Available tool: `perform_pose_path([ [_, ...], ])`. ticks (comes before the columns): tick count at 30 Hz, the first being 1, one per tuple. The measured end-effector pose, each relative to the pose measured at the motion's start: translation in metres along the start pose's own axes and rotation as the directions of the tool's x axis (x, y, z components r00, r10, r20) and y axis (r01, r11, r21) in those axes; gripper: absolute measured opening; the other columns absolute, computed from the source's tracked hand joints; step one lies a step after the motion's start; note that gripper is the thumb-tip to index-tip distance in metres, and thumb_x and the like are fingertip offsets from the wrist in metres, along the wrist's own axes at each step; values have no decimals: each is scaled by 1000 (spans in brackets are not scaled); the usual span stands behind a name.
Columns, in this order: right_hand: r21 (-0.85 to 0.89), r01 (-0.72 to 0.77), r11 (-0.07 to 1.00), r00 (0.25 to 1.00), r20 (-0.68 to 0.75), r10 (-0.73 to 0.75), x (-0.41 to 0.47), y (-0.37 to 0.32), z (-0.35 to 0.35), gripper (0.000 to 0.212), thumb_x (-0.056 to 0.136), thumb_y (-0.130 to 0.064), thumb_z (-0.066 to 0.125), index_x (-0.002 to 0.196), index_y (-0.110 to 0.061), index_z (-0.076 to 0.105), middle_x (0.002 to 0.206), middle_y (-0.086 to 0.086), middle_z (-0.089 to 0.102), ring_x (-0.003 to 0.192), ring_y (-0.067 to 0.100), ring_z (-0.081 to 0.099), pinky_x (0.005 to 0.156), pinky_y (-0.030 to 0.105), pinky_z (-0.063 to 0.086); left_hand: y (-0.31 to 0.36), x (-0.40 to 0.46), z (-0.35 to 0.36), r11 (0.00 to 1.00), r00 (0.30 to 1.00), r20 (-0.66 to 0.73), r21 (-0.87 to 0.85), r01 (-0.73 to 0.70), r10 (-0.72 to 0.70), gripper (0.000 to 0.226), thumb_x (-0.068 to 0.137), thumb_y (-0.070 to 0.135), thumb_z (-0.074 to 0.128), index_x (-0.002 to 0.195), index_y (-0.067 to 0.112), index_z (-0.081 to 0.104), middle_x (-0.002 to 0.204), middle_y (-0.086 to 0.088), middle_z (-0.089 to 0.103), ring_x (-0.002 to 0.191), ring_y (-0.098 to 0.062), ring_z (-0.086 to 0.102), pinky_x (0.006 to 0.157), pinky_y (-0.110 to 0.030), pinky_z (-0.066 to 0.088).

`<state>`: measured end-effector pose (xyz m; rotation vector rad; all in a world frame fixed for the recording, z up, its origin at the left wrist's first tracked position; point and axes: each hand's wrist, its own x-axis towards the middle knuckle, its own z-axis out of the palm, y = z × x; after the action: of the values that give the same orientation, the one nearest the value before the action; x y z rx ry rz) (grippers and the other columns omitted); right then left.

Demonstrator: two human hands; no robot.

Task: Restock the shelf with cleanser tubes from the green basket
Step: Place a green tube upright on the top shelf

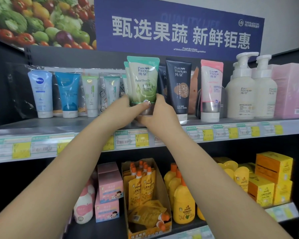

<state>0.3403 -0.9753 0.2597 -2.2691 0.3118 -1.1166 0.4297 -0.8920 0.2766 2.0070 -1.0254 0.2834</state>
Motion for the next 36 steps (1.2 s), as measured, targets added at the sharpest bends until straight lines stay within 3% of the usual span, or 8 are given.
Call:
perform_pose_path([
  [4, -17, 5, 1000, 1000, -14, -5, 2, 2, 2, 65, 79, -29, 69, 132, -9, 36, 113, 5, 62, 103, 24, 59, 78, 29, 46, -1, 3, 2, 1000, 997, 75, 25, 10, -12, 63, 88, 56, 43, 135, 14, 39, 116, -3, 59, 97, -17, 55, 82, -30, 43],
  [12, -29, 9, 1000, 1000, -9, -10, 3, 4, 3, 73, 80, -27, 69, 139, -8, 30, 116, 5, 61, 106, 24, 57, 73, 24, 40, 4, 6, 4, 997, 989, 140, 63, 34, -42, 81, 92, 55, 34, 149, 8, -2, 134, -12, 49, 105, -18, 46, 83, -23, 29],
  [15, -17, 2, 1000, 1000, 0, -2, 2, 4, 1, 65, 79, -27, 70, 132, -9, 36, 114, 5, 62, 103, 23, 58, 72, 24, 40, 4, 7, 4, 996, 989, 134, 73, 47, -57, 84, 92, 55, 33, 148, 7, -7, 138, -13, 45, 121, -23, 45, 83, -21, 27],
  [20, -41, 11, 999, 1000, -12, -12, 2, 5, 4, 61, 80, -24, 66, 130, -7, 37, 113, 8, 62, 102, 25, 58, 72, 26, 43, 2, 7, 6, 993, 994, 101, 119, 22, -34, 91, 91, 57, 35, 146, 3, -13, 139, -13, 45, 120, -23, 46, 86, -25, 33],
  [23, -50, 16, 999, 999, -43, -18, 2, 6, 6, 68, 81, -20, 64, 137, -2, 30, 117, 12, 60, 107, 27, 57, 78, 29, 45, -3, 6, 7, 997, 999, 33, 58, -41, 39, 103, 86, 59, 43, 141, 3, -24, 149, -11, 33, 133, -25, 37, 105, -33, 33],
  [26, -49, 7, 999, 997, -80, -11, 0, 5, 8, 79, 84, -18, 63, 145, -1, 16, 123, 9, 57, 111, 23, 54, 75, 22, 38, -2, -6, 8, 985, 981, -105, 75, -157, 164, 105, 86, 55, 49, 142, 2, -22, 157, -10, 10, 142, -23, 17, 115, -40, 21],
  [31, 28, 65, 997, 976, -208, -58, -7, 6, 14, 88, 84, -11, 63, 150, -10, 3, 146, 9, 33, 130, 19, 38, 100, 25, 37, 6, -27, 10, 851, 873, -232, 428, -305, 429, 87, 91, 47, 44, 147, 6, -10, 156, -15, -9, 145, -25, -5, 116, -36, 0],
  [36, -103, 108, 989, 965, -229, -129, -19, 6, 9, 91, 86, -13, 63, 149, -9, -2, 157, 8, 9, 143, 19, 12, 114, 28, 15, 7, -39, 14, 798, 853, -230, 525, -297, 468, 78, 92, 47, 38, 148, 17, -6, 156, -16, -8, 144, -30, -8, 114, -40, -7],
])
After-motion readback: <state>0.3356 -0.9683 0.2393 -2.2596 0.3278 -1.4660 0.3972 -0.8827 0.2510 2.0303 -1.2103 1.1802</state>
